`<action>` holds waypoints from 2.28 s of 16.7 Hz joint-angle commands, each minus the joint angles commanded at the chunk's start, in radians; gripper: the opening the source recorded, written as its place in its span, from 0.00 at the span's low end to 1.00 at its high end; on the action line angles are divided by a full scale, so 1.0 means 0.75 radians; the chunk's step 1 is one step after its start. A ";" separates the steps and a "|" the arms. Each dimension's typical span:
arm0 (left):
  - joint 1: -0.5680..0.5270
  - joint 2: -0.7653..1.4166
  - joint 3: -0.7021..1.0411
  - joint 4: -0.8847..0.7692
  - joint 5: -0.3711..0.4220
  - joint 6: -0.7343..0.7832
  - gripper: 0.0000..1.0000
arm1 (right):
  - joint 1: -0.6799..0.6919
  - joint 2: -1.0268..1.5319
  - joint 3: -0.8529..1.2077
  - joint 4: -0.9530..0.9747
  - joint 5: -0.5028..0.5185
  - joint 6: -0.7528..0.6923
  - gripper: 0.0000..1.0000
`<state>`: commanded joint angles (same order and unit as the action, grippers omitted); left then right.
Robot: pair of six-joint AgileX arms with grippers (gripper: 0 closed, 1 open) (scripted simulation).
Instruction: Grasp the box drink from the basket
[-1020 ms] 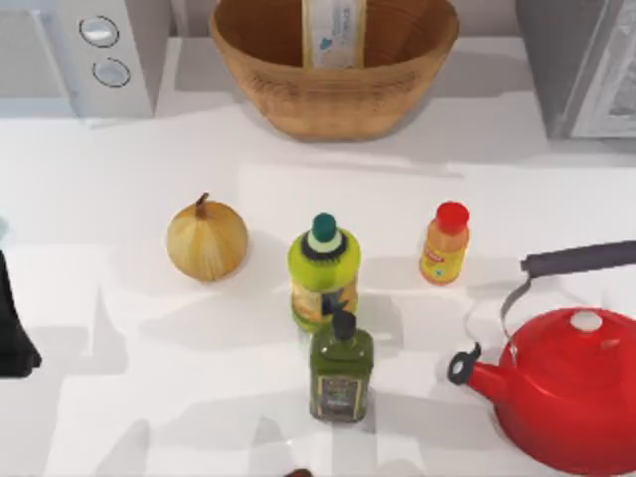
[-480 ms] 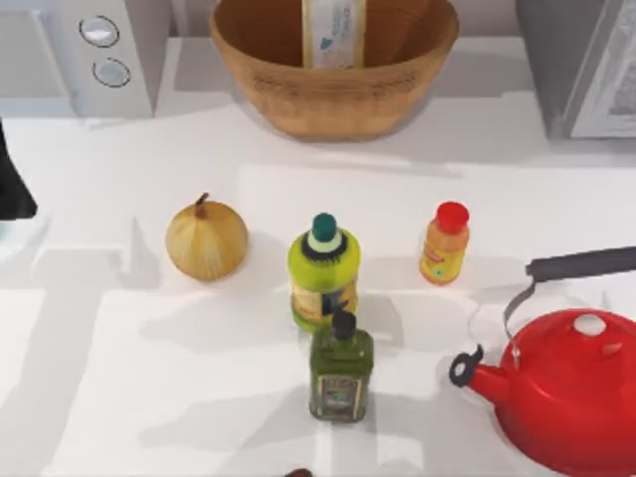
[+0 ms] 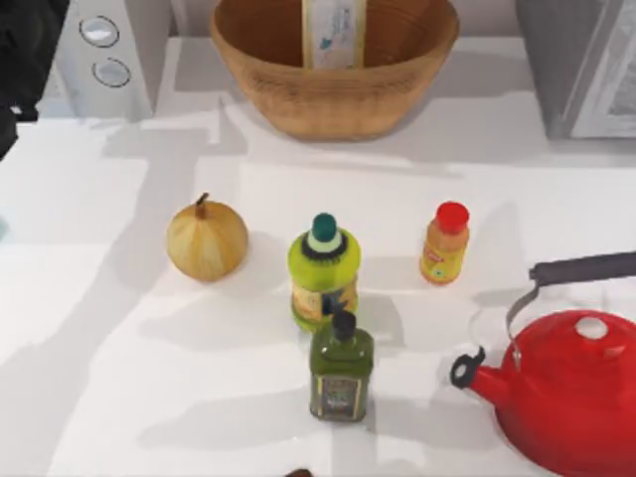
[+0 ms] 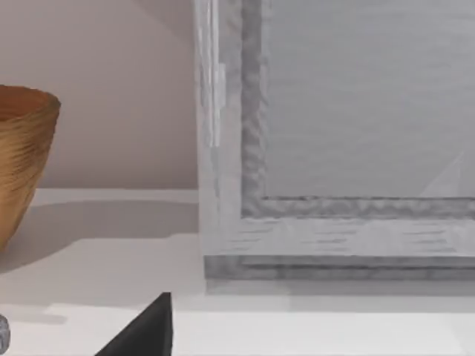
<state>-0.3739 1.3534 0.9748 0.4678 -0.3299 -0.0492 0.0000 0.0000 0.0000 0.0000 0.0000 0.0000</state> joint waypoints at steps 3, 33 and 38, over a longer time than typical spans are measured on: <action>-0.108 0.413 0.264 0.099 -0.107 -0.009 1.00 | 0.000 0.000 0.000 0.000 0.000 0.000 1.00; -0.284 1.548 1.170 0.095 -0.281 -0.014 1.00 | 0.000 0.000 0.000 0.000 0.000 0.000 1.00; -0.284 1.548 1.170 0.095 -0.281 -0.014 0.62 | 0.000 0.000 0.000 0.000 0.000 0.000 1.00</action>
<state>-0.5867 2.5143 1.8524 0.5391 -0.5403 -0.0598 0.0000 0.0000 0.0000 0.0000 0.0000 0.0000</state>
